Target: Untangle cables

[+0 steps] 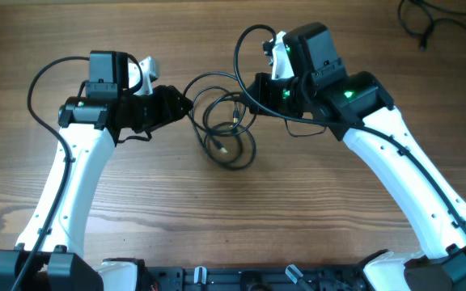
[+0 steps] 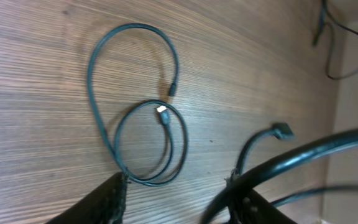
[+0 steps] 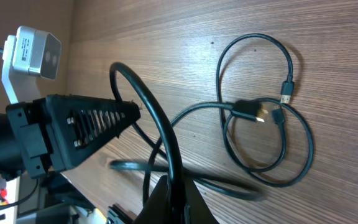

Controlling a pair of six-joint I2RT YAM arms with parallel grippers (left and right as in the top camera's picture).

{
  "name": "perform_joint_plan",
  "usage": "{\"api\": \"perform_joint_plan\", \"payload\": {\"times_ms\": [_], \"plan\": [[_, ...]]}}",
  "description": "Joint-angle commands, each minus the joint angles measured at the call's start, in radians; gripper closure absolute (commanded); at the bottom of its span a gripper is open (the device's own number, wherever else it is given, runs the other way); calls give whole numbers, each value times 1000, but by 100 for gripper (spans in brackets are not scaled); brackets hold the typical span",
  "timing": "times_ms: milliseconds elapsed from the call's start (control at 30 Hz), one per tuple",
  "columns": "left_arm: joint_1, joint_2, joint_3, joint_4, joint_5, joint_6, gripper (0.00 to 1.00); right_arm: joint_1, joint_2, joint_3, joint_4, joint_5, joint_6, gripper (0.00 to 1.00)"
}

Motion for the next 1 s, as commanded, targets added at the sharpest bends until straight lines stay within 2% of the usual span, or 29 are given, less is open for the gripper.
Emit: {"api": "perform_joint_plan", "payload": {"times_ms": [0, 33, 67, 200, 233, 267, 333, 400, 433, 500, 600, 667, 767, 900, 933, 967], "plan": [[-1, 8, -5, -11, -66, -13, 72, 2, 10, 1, -13, 64, -37, 96], [-1, 8, -5, -14, -66, -13, 88, 2, 10, 1, -24, 100, -35, 96], [-1, 8, -5, -17, -66, -13, 96, 2, 10, 1, -29, 106, -35, 96], [-1, 8, -5, -17, -66, -13, 96, 2, 10, 1, -29, 101, -33, 96], [-1, 8, -5, -18, -65, -13, 85, 2, 10, 1, -27, 85, -20, 96], [-6, 8, -5, -19, -58, -13, 54, 2, 10, 1, -12, 39, -8, 96], [-14, 8, -5, -18, -19, -12, 39, 2, 10, 1, 19, -27, -9, 96], [-19, 8, -5, -5, -20, -12, 14, 2, 10, 1, 43, -92, -8, 96], [-19, 8, -5, 3, -19, -12, 9, 2, 10, 1, 53, -114, -8, 96], [-23, 8, -5, 13, -19, -12, 5, 2, 10, 1, 80, -164, 18, 96], [-35, 8, -5, 31, -21, -9, 6, 2, 10, 1, 150, -295, 53, 96], [-35, 8, -5, 51, -112, -28, 21, 2, 10, 1, 170, -352, 71, 96], [-35, 8, -5, 46, -314, -151, 35, 2, 10, 1, 170, -364, 71, 96], [-34, 37, -5, 19, -421, -151, 58, -11, 10, 1, 169, -338, 67, 96], [-35, 50, -5, 12, -437, -151, 62, -18, 10, 1, 164, -305, 67, 96], [-35, 66, -5, 5, -440, -151, 71, -25, 10, 1, 145, -231, 67, 96]]}}
